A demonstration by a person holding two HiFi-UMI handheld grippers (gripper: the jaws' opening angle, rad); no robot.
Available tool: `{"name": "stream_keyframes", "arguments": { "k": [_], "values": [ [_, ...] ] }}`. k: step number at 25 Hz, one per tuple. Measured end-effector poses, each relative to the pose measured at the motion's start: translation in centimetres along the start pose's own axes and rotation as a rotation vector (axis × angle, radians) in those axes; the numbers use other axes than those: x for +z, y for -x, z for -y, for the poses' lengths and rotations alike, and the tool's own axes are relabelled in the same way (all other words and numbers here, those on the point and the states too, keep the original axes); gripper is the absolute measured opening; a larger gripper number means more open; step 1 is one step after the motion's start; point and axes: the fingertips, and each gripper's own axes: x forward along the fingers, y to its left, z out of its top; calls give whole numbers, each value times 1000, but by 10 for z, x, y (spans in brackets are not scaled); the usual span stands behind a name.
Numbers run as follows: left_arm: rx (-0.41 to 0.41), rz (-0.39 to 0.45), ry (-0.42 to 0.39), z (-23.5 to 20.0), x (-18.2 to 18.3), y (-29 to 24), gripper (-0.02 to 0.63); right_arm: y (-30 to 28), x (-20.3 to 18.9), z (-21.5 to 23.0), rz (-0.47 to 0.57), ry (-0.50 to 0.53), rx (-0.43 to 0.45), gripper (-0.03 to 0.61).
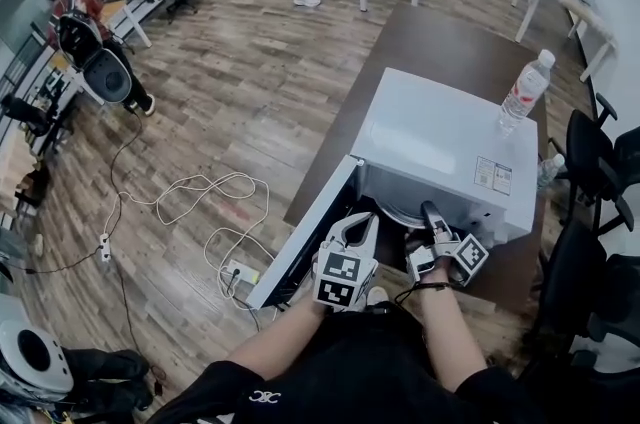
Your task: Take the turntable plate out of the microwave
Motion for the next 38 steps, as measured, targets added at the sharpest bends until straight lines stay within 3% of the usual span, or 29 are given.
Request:
{"name": "stream_keyframes", "arguments": {
  "k": [17, 38],
  "values": [
    [-26, 28, -17, 8, 1, 12, 8, 85, -35, -38, -85, -28, 63, 40],
    [-47, 34, -17, -4, 5, 6, 8, 90, -34, -26, -54, -34, 47, 40]
  ]
}}
